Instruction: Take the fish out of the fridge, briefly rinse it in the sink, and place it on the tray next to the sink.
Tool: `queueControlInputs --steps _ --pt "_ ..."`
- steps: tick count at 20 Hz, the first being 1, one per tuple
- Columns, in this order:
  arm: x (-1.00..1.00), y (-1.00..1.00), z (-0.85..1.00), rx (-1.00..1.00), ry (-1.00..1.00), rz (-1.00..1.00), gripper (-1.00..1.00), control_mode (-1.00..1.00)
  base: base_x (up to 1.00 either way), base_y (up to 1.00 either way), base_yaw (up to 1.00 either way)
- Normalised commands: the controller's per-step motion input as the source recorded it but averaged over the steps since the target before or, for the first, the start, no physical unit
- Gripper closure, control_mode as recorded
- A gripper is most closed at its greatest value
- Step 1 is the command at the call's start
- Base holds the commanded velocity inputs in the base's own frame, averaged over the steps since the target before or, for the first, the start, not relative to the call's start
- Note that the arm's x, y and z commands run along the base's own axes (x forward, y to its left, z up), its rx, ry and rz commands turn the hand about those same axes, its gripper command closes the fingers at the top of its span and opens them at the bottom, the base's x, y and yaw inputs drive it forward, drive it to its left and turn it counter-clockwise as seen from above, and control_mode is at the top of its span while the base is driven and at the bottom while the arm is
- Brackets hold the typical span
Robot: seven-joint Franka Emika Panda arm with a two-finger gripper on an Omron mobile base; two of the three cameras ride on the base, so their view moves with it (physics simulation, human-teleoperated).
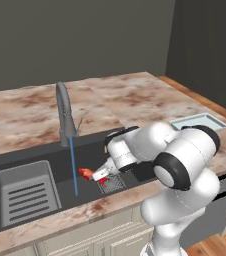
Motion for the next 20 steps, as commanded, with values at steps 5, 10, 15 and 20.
queueControlInputs --steps 5,10,15,20 --pt "0.05 0.01 -0.21 0.0 0.0 0.0 1.0 -1.0 0.0 0.0 0.0" --pt "0.13 -0.05 -0.09 0.06 0.0 0.0 1.0 -1.0 0.0 0.0 0.0" --pt "0.37 0.0 -0.1 0.0 0.0 0.0 1.0 -1.0 0.0 0.0 0.0" --pt "0.26 0.05 -0.08 0.0 0.0 0.0 1.0 -1.0 0.0 0.0 0.0"
